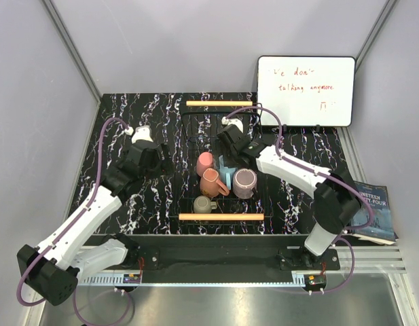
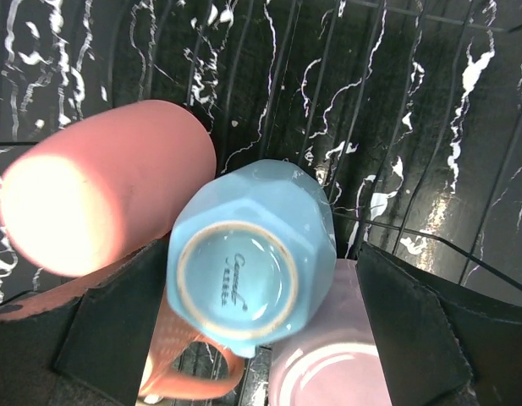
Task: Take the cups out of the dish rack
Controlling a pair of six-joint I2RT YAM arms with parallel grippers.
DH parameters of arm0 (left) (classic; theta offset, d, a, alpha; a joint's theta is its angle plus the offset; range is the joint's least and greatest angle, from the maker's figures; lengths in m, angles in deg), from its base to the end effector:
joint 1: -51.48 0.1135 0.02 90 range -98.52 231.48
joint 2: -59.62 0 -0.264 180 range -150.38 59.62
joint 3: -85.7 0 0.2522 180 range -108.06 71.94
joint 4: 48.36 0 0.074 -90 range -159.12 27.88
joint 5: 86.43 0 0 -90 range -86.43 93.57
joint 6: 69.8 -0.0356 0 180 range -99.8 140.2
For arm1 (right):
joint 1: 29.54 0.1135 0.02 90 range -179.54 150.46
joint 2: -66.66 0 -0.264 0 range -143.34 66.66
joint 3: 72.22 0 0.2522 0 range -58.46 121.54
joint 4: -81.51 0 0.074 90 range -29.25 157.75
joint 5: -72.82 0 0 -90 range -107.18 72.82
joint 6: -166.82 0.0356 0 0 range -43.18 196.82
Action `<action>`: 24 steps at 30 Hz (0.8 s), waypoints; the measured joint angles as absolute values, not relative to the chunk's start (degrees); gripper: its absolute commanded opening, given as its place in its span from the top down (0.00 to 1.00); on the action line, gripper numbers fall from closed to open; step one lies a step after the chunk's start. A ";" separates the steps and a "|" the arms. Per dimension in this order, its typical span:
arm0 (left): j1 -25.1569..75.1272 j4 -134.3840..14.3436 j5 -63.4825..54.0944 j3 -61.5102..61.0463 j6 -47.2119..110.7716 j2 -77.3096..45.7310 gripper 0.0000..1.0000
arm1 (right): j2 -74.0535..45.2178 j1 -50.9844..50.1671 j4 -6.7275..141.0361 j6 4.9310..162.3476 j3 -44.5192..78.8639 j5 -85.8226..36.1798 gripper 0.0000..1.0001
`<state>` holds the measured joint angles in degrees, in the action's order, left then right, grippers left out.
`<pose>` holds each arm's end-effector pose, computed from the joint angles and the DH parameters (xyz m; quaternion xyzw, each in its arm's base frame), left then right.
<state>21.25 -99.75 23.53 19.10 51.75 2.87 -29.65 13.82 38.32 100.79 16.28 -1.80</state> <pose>0.1825 -0.0923 0.3062 -0.0815 0.8972 -0.0719 0.4280 0.2733 0.2451 0.2574 -0.1133 0.9283 0.0784 0.3452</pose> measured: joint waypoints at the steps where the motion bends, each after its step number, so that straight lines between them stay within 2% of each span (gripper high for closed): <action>1: 21.27 -99.75 23.56 19.10 51.75 2.87 0.01 | -30.22 13.82 38.19 100.77 16.43 -1.80 0.00; 8: 21.25 -99.77 23.53 19.10 51.77 2.52 0.01 | -34.06 13.86 38.10 100.22 18.25 -1.74 0.01; 11: 21.27 -99.77 23.53 19.10 51.77 2.49 0.01 | -35.25 13.86 38.08 100.00 18.88 -1.69 0.16; 12: 21.25 -99.79 23.53 19.10 51.77 2.49 0.01 | -35.59 13.86 38.14 99.94 19.05 -1.74 0.27; 15: 21.16 -99.79 23.56 19.10 51.79 2.49 0.01 | -35.77 13.88 38.12 99.68 19.12 -1.39 0.39; 17: 21.14 -99.82 23.56 19.12 51.79 2.49 0.01 | -35.77 13.88 38.19 99.63 19.12 -1.26 0.53; 18: 21.14 -99.82 23.56 19.12 51.82 2.49 0.01 | -35.73 13.91 38.17 99.65 19.12 -1.24 0.63; 19: 21.09 -99.82 23.56 19.12 51.84 2.49 0.01 | -35.68 13.93 38.17 99.65 19.12 -1.24 0.94; 20: 21.09 -99.82 23.53 19.14 51.88 2.49 0.01 | -35.68 13.93 38.19 99.68 19.10 -1.21 1.00; 24: 21.11 -99.84 23.53 19.16 52.19 2.49 0.01 | -35.33 13.93 38.34 99.74 18.77 -1.17 1.00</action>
